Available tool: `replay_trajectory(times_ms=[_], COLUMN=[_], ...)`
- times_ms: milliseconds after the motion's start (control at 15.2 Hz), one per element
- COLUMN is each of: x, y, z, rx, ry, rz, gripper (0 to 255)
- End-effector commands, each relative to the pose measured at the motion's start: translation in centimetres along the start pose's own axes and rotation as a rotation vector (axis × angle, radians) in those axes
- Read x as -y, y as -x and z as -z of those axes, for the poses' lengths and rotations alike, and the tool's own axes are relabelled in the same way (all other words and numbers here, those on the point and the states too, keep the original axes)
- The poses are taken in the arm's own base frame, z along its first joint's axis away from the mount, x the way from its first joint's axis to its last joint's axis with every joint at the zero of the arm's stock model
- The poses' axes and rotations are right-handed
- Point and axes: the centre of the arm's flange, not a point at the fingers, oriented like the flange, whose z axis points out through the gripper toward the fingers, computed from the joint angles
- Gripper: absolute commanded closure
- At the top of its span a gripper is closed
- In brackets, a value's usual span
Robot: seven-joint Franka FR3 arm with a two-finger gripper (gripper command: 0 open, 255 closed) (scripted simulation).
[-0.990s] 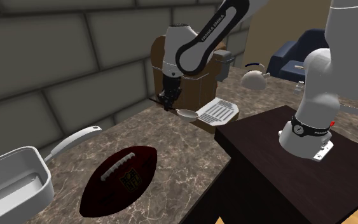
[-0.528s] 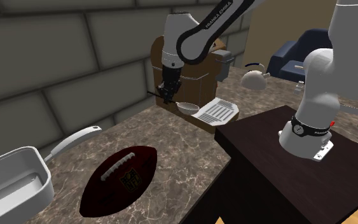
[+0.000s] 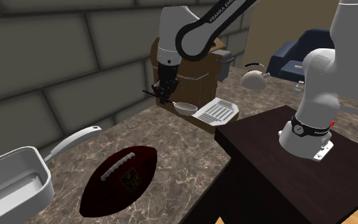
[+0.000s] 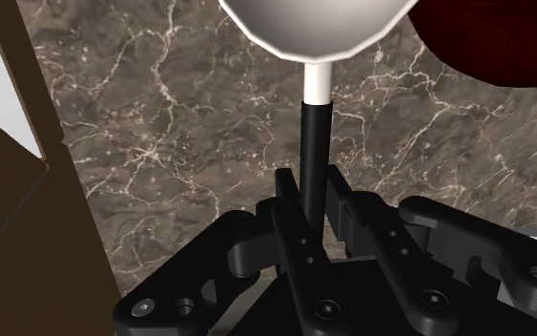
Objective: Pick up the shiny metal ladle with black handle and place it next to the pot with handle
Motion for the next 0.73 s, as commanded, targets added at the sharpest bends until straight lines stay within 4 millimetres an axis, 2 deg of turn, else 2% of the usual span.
replay_trajectory(times_ms=[0,660], x=[2.4,14.4], y=[1.2,6.8], z=[-0.2,-0.7], rx=[0.0,0.0], ry=[0.0,0.0], rz=[-0.001,-0.001], gripper=[255,255])
